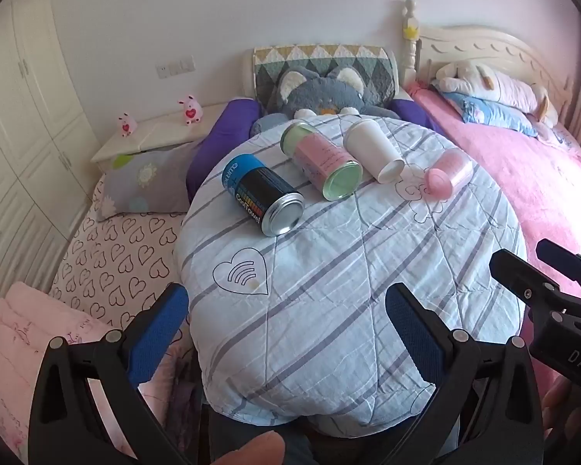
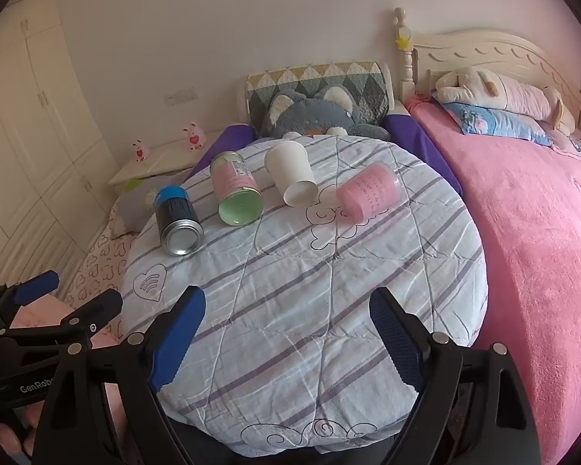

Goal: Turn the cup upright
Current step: 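Move the right gripper toward the white paper cup lying on its side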

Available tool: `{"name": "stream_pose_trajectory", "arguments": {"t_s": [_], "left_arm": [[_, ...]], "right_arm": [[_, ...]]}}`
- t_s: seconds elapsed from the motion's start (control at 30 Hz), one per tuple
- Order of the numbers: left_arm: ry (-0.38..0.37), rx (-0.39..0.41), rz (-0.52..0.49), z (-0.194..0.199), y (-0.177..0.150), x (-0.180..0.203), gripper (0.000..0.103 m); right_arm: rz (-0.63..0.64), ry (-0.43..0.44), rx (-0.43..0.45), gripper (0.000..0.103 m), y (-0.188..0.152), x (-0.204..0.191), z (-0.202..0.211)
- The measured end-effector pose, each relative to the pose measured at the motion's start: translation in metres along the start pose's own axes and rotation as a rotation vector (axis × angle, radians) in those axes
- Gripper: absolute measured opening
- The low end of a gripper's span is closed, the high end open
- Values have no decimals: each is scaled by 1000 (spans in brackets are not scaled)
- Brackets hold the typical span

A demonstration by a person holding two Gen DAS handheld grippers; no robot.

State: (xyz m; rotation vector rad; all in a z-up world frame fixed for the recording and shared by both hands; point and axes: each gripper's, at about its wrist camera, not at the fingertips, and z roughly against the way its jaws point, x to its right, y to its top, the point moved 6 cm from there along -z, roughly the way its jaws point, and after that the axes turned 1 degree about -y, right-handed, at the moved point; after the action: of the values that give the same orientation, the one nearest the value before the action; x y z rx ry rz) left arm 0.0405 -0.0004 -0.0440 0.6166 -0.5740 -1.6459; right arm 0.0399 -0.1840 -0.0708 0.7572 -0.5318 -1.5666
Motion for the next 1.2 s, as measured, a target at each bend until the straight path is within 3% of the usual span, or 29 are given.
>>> {"name": "stream_pose_trajectory", "arguments": {"t_s": [1.2], "left_arm": [[0,-28,11,-12,-1,-4,103]], "right_arm": [[7,6,-33,88,4,-4,-13]]}}
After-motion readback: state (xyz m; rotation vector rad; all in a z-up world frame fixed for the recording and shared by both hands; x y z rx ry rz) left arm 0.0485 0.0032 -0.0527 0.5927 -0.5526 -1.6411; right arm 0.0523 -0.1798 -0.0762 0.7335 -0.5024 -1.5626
